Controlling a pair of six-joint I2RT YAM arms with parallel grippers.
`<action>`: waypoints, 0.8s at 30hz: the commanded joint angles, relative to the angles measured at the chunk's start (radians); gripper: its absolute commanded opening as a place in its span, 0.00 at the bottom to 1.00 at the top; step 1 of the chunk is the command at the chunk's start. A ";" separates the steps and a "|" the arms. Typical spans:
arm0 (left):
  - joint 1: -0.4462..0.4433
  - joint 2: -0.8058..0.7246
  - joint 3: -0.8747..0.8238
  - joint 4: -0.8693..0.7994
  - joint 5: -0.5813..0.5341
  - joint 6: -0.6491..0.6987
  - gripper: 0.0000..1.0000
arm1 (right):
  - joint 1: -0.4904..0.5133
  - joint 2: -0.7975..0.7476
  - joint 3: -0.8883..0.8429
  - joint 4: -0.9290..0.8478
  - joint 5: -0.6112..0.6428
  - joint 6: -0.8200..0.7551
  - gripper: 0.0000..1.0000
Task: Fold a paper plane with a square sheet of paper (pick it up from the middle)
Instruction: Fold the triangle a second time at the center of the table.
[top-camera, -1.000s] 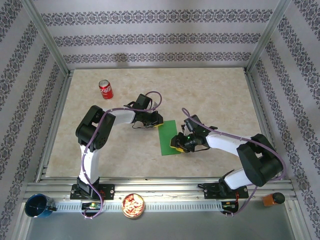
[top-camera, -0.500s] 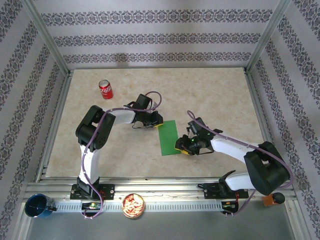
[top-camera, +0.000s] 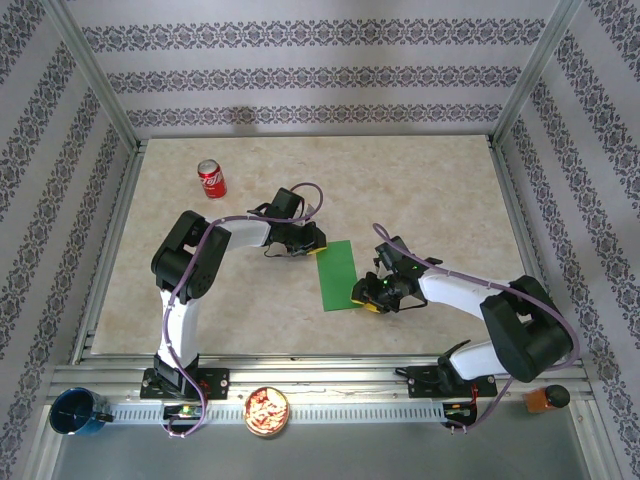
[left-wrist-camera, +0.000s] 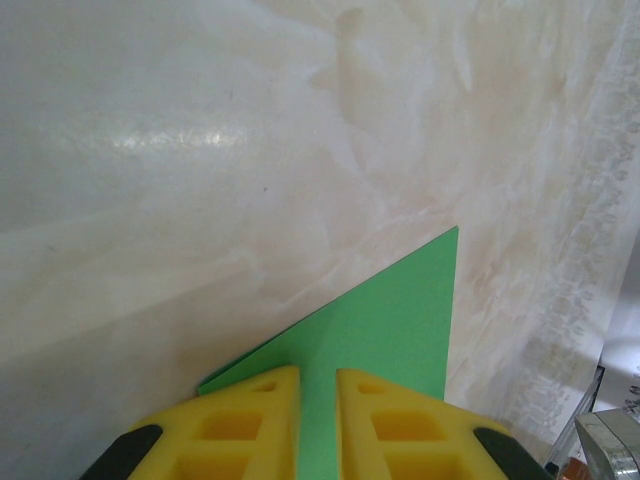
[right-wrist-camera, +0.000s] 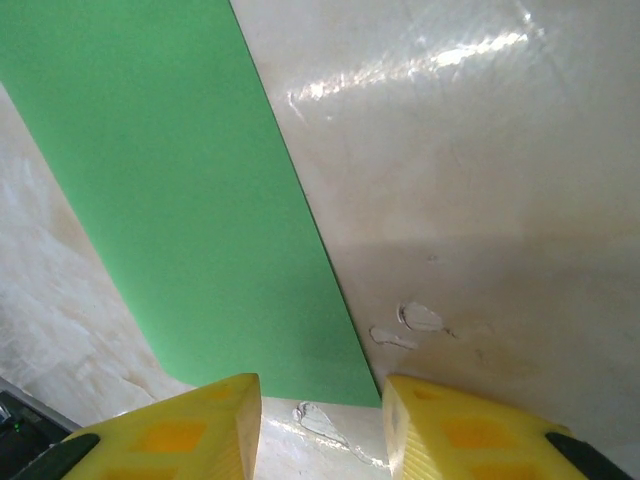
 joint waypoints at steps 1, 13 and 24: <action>0.014 0.028 -0.018 -0.070 -0.004 -0.007 0.18 | 0.004 0.030 0.001 0.033 -0.031 0.000 0.38; 0.014 0.033 -0.011 -0.075 -0.001 -0.006 0.18 | 0.004 0.018 0.009 0.112 -0.071 0.015 0.36; 0.014 0.037 -0.011 -0.078 -0.004 -0.013 0.18 | 0.007 0.003 0.016 0.067 -0.045 0.013 0.37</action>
